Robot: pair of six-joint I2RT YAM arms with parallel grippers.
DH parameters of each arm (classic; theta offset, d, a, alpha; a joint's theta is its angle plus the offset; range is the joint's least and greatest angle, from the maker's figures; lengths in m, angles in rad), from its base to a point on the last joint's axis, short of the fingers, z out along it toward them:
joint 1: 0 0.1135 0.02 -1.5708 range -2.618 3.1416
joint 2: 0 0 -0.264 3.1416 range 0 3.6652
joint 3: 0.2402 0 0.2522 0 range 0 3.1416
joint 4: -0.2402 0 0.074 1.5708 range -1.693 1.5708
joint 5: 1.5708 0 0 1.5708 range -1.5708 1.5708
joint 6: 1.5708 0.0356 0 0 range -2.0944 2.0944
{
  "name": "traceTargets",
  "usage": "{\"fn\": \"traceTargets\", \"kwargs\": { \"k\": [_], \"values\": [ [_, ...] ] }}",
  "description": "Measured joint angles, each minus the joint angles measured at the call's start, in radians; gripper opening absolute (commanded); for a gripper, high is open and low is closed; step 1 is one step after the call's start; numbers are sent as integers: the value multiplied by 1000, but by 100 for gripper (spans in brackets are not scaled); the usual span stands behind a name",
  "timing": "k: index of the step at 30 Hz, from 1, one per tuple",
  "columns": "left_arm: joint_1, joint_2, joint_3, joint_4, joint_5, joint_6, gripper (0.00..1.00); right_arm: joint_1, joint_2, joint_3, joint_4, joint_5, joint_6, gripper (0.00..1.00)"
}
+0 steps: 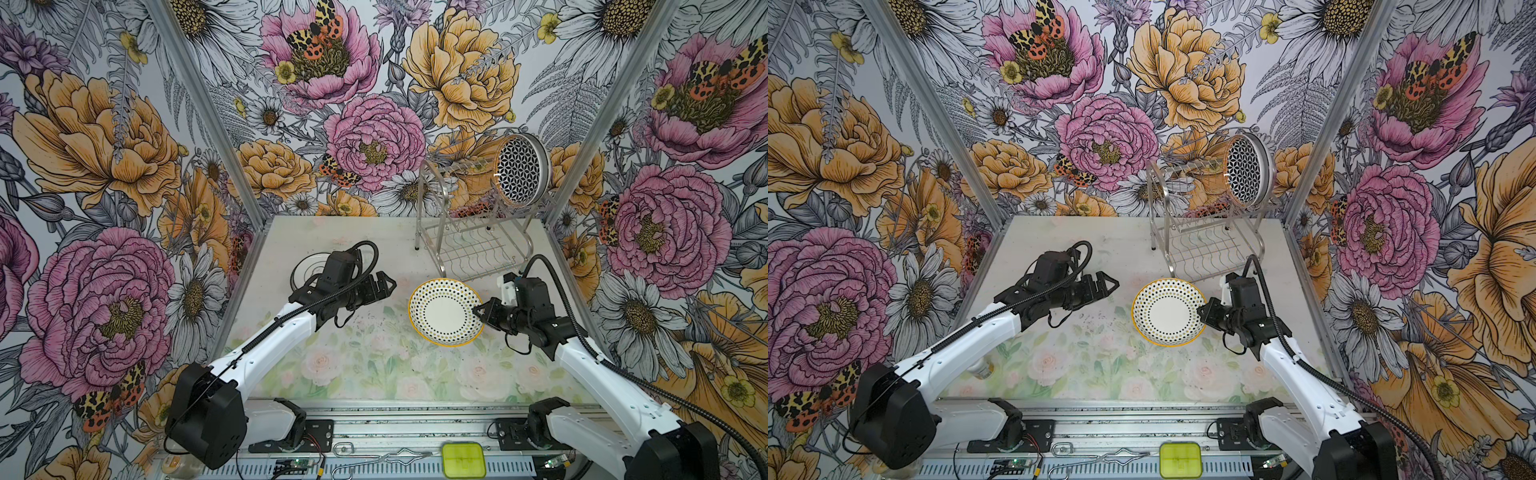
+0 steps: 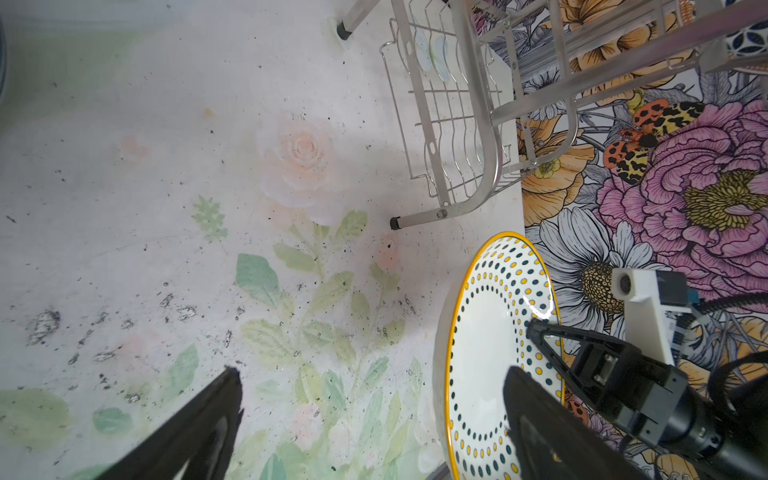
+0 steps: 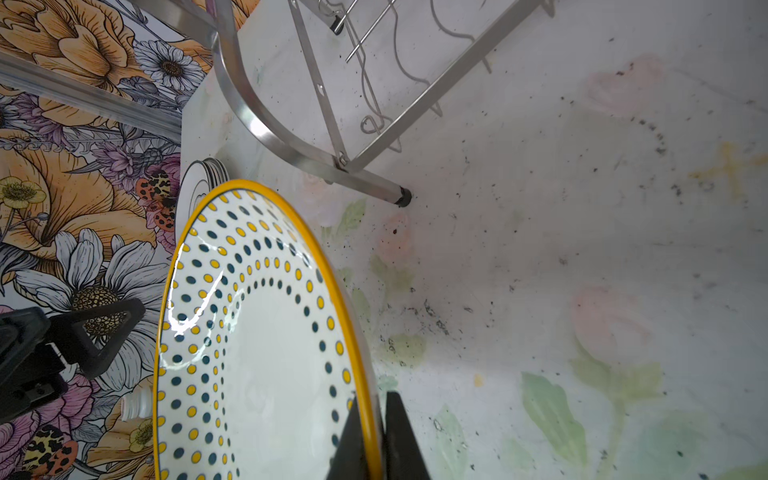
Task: Unload the plates from the dish rack
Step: 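Pull the dotted plate toward the left gripper while the left gripper approaches, then close the left gripper on the dotted plate's rim beside the right gripper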
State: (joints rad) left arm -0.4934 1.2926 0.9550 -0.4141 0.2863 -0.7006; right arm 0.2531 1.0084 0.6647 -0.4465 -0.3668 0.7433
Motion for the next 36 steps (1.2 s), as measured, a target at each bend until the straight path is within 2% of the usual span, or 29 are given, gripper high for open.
{"fn": "traceTargets", "kwargs": {
  "k": [6, 16, 36],
  "values": [
    [-2, 43, -1, 17, 36, -7, 88, 67, 68, 0, 74, 27, 11, 0],
    [-15, 85, -21, 46, 84, -7, 72, 124, 169, 42, 168, 40, 26, 0],
    [-15, 121, -34, 57, 112, -8, 17, 181, 290, 94, 328, 38, 26, 0]
  ]
}}
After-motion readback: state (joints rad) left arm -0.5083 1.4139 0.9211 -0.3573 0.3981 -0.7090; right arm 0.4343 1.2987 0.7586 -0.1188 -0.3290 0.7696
